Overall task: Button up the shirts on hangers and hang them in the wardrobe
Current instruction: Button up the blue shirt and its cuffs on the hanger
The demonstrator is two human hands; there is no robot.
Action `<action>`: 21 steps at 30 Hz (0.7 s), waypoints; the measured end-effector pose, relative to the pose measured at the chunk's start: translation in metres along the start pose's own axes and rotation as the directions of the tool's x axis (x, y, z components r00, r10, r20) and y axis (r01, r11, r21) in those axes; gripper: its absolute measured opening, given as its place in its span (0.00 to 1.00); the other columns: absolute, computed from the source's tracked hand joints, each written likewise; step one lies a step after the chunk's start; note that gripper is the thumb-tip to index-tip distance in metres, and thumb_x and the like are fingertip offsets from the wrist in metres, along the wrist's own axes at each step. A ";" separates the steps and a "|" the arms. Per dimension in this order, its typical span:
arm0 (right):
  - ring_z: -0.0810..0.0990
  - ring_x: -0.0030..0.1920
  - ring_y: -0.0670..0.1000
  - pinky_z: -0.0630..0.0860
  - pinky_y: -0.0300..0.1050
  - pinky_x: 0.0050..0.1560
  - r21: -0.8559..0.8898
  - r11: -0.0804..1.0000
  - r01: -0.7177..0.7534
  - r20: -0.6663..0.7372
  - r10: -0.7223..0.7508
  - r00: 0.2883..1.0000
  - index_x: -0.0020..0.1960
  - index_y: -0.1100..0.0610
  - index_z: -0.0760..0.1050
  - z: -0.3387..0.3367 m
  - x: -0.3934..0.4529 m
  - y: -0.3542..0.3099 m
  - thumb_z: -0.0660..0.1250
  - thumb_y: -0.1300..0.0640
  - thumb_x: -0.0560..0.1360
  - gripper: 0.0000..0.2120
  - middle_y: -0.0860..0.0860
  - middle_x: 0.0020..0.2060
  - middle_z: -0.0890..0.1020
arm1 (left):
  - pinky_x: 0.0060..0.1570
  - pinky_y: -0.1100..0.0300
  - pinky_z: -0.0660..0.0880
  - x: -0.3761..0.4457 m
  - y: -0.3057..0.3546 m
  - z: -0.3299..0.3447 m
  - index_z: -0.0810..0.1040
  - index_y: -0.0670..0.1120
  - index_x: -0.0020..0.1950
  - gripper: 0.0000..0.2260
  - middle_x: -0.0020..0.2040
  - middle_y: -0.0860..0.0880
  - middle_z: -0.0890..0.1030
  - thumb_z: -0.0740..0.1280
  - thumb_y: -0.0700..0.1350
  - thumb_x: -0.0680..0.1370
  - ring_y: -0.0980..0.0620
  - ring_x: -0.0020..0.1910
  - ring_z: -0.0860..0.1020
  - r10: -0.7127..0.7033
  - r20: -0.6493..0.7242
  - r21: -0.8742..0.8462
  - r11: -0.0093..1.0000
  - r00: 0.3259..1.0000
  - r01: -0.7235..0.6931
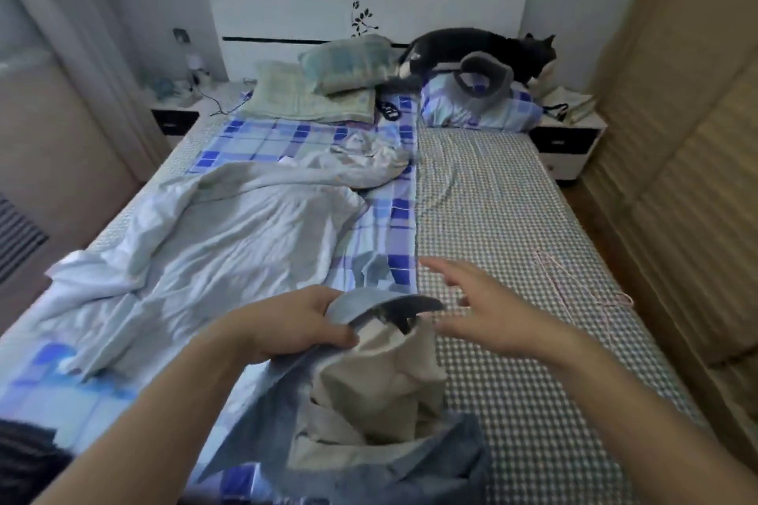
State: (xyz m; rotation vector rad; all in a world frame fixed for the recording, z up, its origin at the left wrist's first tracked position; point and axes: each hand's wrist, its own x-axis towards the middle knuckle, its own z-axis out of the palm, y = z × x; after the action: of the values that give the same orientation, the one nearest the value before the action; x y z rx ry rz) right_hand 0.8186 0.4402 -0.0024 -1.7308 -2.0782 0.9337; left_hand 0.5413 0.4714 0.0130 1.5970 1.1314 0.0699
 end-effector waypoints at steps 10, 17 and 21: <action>0.80 0.44 0.53 0.74 0.45 0.42 0.193 0.956 0.221 -0.400 -0.129 0.907 0.48 0.49 0.82 -0.027 0.046 0.012 0.60 0.73 0.71 0.21 0.48 0.39 0.82 | 0.36 0.59 0.68 -0.078 0.075 0.037 0.72 0.55 0.45 0.08 0.39 0.55 0.75 0.69 0.44 0.73 0.58 0.39 0.74 0.010 -0.626 0.426 0.842 0.780 0.330; 0.77 0.38 0.37 0.74 0.34 0.41 0.259 0.754 0.604 -0.939 0.049 0.341 0.50 0.53 0.77 -0.164 -0.010 -0.084 0.65 0.68 0.72 0.12 0.44 0.40 0.79 | 0.41 0.53 0.68 -0.126 0.084 0.019 0.81 0.48 0.47 0.14 0.42 0.52 0.74 0.58 0.48 0.70 0.46 0.42 0.73 0.479 -0.866 0.499 0.844 0.144 0.196; 0.82 0.45 0.44 0.79 0.38 0.46 0.174 0.768 0.616 -0.962 -0.001 0.273 0.51 0.51 0.81 -0.174 -0.042 -0.135 0.66 0.66 0.72 0.14 0.49 0.45 0.84 | 0.41 0.47 0.72 -0.135 0.084 -0.008 0.76 0.47 0.53 0.09 0.49 0.37 0.83 0.58 0.40 0.78 0.32 0.46 0.79 0.306 -0.944 0.330 0.891 0.124 0.313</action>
State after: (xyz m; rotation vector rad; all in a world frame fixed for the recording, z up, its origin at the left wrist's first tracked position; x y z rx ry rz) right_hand 0.8276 0.4420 0.2216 -0.9792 -1.0874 0.1518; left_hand 0.5156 0.3922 0.1485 1.9577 2.3793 1.1760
